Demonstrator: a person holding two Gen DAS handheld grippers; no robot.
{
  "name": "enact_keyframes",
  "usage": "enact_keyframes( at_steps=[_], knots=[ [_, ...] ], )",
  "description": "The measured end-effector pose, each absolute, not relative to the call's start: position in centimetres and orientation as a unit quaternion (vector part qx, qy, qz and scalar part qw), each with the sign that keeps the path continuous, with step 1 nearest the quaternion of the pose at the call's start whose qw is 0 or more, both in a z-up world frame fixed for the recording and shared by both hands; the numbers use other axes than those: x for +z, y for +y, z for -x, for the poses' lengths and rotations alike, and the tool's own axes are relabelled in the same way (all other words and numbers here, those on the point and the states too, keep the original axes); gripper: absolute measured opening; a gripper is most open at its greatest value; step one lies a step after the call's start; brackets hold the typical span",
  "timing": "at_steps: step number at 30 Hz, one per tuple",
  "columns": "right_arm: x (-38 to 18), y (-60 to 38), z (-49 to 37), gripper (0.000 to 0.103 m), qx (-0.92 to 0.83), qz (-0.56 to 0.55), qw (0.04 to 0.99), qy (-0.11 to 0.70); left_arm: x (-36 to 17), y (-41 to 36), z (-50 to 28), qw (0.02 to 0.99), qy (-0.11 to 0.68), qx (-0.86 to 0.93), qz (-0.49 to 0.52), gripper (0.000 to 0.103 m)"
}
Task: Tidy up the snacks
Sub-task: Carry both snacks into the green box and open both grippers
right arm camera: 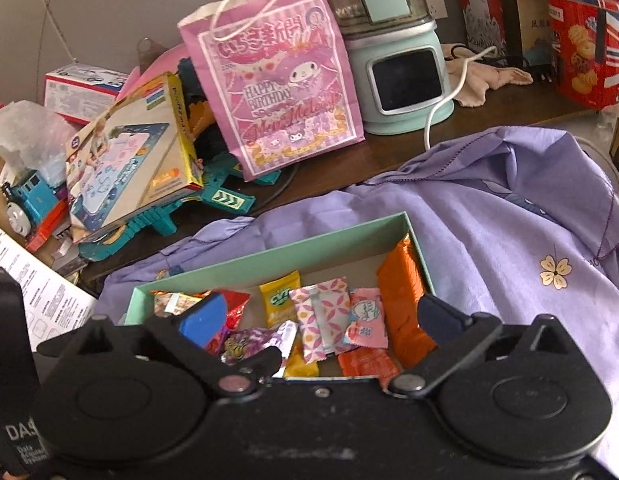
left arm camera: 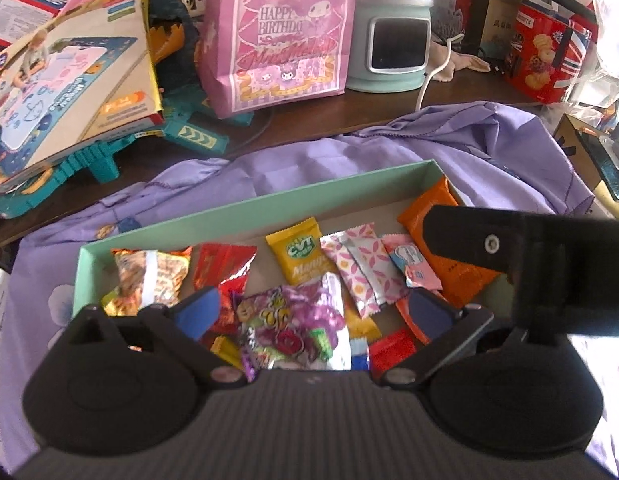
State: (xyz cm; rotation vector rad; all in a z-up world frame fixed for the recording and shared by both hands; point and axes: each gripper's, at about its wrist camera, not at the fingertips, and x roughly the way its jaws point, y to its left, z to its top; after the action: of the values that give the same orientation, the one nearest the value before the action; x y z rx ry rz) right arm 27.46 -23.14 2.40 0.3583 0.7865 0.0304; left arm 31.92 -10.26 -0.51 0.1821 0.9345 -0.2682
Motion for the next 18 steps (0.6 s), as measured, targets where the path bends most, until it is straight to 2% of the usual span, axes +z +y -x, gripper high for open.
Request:
enact_keyframes(
  at_steps=[9, 18],
  knots=[
    [3.6, -21.7, -23.1, 0.103, 0.027, -0.164, 0.910, 0.380, 1.6, -8.3, -27.6, 0.885, 0.439, -0.126, -0.090, 0.103],
    [2.7, -20.9, -17.9, 0.103, 0.047, -0.153, 0.905, 0.393, 1.6, -4.2, -22.2, 0.887, 0.440, -0.112, -0.079, 0.103]
  ],
)
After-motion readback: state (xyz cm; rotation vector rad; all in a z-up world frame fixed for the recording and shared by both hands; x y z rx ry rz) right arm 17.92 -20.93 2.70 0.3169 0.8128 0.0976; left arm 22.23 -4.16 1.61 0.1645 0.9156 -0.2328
